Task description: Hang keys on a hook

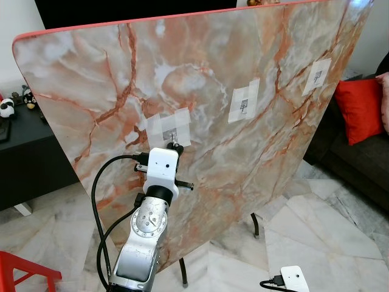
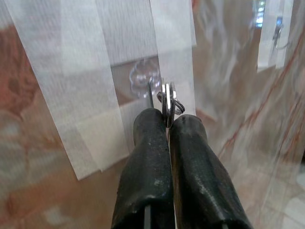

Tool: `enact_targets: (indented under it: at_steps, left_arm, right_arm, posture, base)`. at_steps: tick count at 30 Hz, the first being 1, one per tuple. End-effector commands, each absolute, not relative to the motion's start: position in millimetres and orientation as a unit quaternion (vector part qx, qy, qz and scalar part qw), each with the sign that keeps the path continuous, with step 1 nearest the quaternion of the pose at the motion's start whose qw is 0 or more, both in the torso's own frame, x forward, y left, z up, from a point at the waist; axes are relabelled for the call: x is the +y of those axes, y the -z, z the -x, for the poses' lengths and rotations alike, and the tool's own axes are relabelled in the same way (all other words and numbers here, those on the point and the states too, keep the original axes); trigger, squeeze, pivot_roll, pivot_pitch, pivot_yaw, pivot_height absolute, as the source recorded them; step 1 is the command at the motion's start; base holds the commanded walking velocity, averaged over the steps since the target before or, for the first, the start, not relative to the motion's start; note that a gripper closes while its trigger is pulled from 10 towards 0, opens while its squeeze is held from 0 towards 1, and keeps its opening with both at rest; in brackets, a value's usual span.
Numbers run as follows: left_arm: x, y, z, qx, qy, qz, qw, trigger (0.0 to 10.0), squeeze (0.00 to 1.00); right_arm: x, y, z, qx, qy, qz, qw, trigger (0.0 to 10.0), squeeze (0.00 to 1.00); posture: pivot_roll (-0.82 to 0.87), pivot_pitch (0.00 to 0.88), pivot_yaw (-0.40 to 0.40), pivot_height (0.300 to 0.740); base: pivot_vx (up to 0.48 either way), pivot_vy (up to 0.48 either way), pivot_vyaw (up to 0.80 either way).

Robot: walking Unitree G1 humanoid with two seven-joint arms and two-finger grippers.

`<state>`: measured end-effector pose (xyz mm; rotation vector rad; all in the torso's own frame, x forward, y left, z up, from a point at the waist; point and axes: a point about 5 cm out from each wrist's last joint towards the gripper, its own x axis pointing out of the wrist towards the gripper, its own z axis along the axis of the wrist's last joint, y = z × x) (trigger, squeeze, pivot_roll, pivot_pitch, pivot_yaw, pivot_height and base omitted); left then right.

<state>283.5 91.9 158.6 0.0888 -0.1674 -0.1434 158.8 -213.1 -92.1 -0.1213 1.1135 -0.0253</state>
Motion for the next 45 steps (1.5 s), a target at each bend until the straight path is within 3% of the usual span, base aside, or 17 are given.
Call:
enact_targets:
  at_steps: [1,13,28,45]
  left_arm:
    - [87.8,-156.2,-284.5,-0.069,0.081,-0.049,0.993,10.0,0.0]
    - [88.5,-149.4,-282.9,-0.045,0.086,-0.058,0.994,10.0,0.0]
    - [96.6,-166.2,-279.1,-0.103,0.063,-0.051,0.991,10.0,0.0]
    - [85.6,-160.3,-277.3,-0.089,0.098,-0.059,0.989,10.0,0.0]
  right_arm:
    - [-214.1,91.6,-159.6,0.527,0.014,0.059,0.848,10.0,0.0]
    - [-214.0,91.7,-159.3,0.527,0.014,0.059,0.848,10.0,0.0]
    - [-214.4,91.5,-159.7,0.527,0.013,0.06,0.848,10.0,0.0]
    - [-214.1,91.6,-159.4,0.528,0.013,0.06,0.847,10.0,0.0]
  posture:
    - [0.05,0.0,-0.083,0.74]
    - [0.05,0.0,-0.081,0.74]
    - [0.05,0.0,-0.085,0.74]
    - [0.05,0.0,-0.083,0.74]
  base:
    - [0.0,0.0,0.0]
    - [0.0,0.0,0.0]
    - [0.0,0.0,0.0]
    - [0.0,0.0,0.0]
